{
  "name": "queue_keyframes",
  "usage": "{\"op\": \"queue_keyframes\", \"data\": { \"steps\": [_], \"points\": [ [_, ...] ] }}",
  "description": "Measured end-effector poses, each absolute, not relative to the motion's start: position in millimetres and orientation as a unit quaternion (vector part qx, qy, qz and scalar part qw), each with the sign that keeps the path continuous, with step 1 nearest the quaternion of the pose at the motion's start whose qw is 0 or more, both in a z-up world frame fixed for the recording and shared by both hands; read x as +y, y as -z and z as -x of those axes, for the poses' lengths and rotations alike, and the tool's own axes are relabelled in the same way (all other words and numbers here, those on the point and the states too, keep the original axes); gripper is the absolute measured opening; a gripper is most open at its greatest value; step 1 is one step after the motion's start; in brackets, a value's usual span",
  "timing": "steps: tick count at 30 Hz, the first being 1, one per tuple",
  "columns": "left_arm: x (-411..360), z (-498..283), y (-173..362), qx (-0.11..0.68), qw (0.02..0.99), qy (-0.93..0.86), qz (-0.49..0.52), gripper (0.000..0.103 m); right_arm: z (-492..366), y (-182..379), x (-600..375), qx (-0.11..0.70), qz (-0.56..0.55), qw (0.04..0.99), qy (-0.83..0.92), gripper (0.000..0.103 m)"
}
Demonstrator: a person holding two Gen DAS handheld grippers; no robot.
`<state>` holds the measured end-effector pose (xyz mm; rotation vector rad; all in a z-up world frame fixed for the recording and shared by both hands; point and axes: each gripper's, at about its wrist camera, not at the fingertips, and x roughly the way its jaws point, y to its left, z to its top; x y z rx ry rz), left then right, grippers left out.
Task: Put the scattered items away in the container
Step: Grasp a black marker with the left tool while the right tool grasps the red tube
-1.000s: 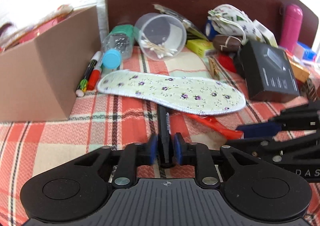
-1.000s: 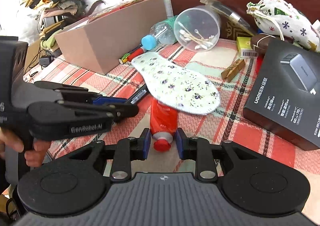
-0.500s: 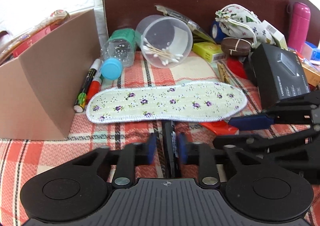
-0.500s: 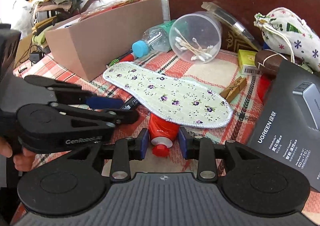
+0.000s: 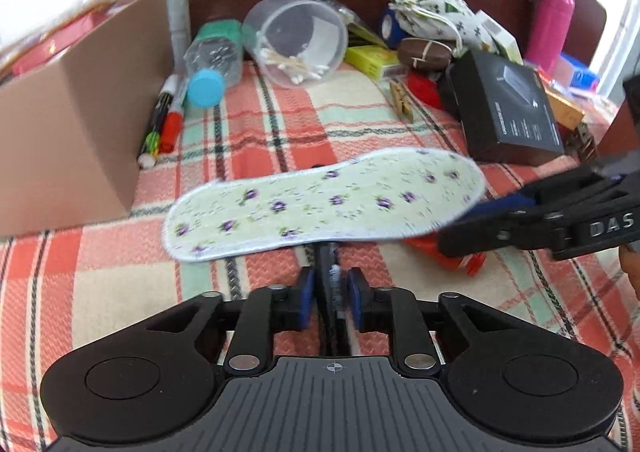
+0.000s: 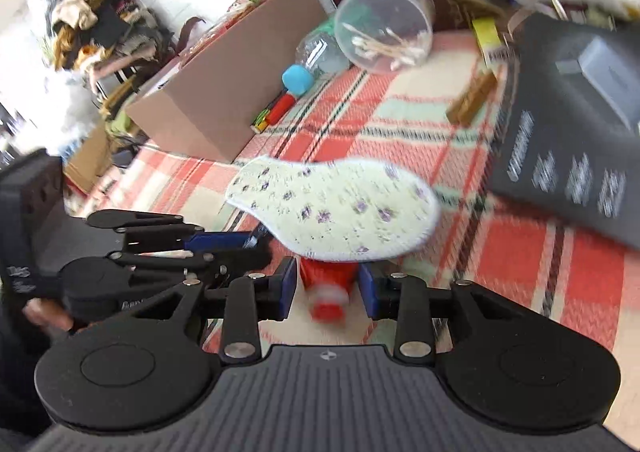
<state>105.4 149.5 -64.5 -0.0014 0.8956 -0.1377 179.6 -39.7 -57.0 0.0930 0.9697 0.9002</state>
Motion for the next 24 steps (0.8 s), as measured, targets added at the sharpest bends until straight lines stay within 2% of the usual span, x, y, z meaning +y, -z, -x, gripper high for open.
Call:
{"op": "queue_keyframes", "data": {
  "steps": [4,5,6,8,9,12,16,22,24],
  "points": [
    [133,-104,68,0.421,0.904,0.057,-0.048,0.046,-166,54,-12,0.408,0.057,0.815,-0.407,0.045],
    [131,-104,69,0.419,0.905,0.055,-0.053,0.042,-163,53,-5,0.396,0.082,0.821,-0.403,0.048],
    [130,-104,69,0.417,0.906,0.053,-0.057,0.039,-159,55,0,0.389,0.101,0.821,-0.405,0.042],
    [131,-104,68,0.418,0.905,0.053,-0.056,0.018,-158,58,1,0.385,0.13,0.817,-0.409,0.033],
    [133,-106,66,0.424,0.903,0.057,-0.049,0.015,-157,59,2,0.383,0.144,0.815,-0.411,0.029],
    [144,-113,61,0.444,0.893,0.078,-0.004,0.014,-166,52,-1,0.415,0.111,0.79,-0.436,0.02],
    [168,-117,51,0.468,0.87,0.125,0.097,0.014,-183,39,-17,0.456,0.036,0.758,-0.465,0.016],
    [196,-109,32,0.429,0.865,0.149,0.213,0.01,-192,10,-34,0.428,0.005,0.787,-0.444,0.014],
    [195,-109,33,0.431,0.863,0.145,0.221,0.009,-191,5,-36,0.419,0.007,0.795,-0.439,0.008]
  ]
}}
